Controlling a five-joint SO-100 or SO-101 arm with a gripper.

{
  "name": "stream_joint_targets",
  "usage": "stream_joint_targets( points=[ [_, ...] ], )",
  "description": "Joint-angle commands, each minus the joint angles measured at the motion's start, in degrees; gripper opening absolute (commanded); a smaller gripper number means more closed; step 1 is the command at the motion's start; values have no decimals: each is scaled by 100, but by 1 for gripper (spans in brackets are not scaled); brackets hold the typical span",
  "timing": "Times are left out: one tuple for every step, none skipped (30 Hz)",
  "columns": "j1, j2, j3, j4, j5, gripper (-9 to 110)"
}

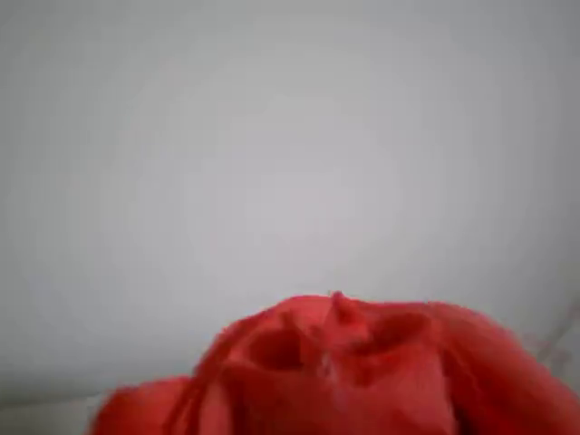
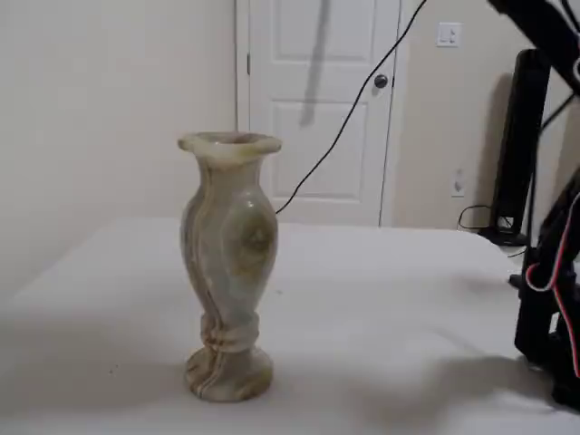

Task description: Pick up rose from vase and place it onto the table

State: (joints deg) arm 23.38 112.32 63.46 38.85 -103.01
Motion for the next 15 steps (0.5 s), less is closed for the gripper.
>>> stream_joint_targets(
  points=[
    [914,334,-404,387,-475,0],
    [1055,369,-404,747,-580,0],
    [1169,448,-343,1125,-694,0],
    [1248,510,-334,1564,-756,0],
    [1292,580,-334,1986,-765,0],
    [1310,642,-334,2399,-773,0],
    [1318,703,-334,2821,-773,0],
    [1310,773,-325,3270,-773,0],
    [1266,826,-325,3744,-782,0],
    [1213,888,-299,4157,-782,0],
    [1134,984,-185,4430,-765,0],
    [1055,1151,105,4535,-721,0],
    [958,1406,562,4544,-694,0],
    [870,1705,1116,4456,-668,0],
    [765,2065,1758,4245,-642,0]
  ],
)
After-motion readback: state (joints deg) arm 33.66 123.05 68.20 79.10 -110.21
